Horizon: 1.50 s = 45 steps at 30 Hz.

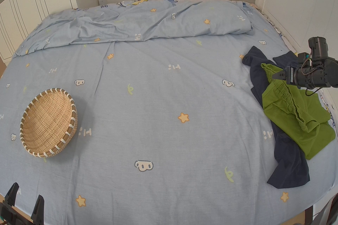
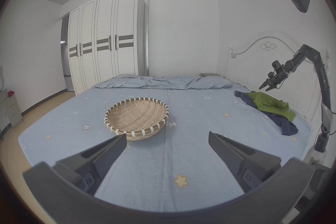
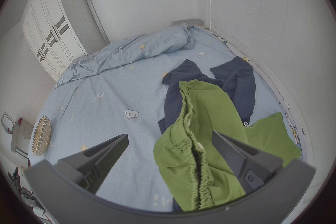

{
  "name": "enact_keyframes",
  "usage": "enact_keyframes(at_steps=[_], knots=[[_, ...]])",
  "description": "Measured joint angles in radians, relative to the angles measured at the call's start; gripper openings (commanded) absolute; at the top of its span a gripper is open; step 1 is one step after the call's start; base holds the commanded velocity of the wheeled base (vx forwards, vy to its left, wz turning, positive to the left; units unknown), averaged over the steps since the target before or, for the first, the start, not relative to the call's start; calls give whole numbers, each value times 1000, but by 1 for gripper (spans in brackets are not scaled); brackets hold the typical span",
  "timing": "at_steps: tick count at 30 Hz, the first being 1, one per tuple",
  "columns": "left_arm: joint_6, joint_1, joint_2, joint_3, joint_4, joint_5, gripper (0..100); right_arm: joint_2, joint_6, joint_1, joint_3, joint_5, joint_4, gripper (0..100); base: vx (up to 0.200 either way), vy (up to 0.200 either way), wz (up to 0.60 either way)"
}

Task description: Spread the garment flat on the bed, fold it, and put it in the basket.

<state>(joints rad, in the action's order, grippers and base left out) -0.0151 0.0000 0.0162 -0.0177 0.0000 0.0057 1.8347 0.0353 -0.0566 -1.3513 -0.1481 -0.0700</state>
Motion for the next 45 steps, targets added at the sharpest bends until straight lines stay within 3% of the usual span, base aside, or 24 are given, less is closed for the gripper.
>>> enact_keyframes(at_steps=[17,18,30,35,41,45], knots=[[0,0,0,0,0,0,100,87,10,-33,-34,-56,-11,100,0,0,0],[0,0,0,0,0,0,100,91,10,-33,-36,-56,-11,0,0,0,0],[0,0,0,0,0,0,100,139,12,-33,-64,-53,-23,0,0,0,0],[0,0,0,0,0,0,100,143,27,-31,-98,-54,-101,0,0,0,0],[0,0,0,0,0,0,100,116,196,-5,-179,-49,-165,0,0,0,0],[0,0,0,0,0,0,100,55,251,39,-211,-48,-207,0,0,0,0]])
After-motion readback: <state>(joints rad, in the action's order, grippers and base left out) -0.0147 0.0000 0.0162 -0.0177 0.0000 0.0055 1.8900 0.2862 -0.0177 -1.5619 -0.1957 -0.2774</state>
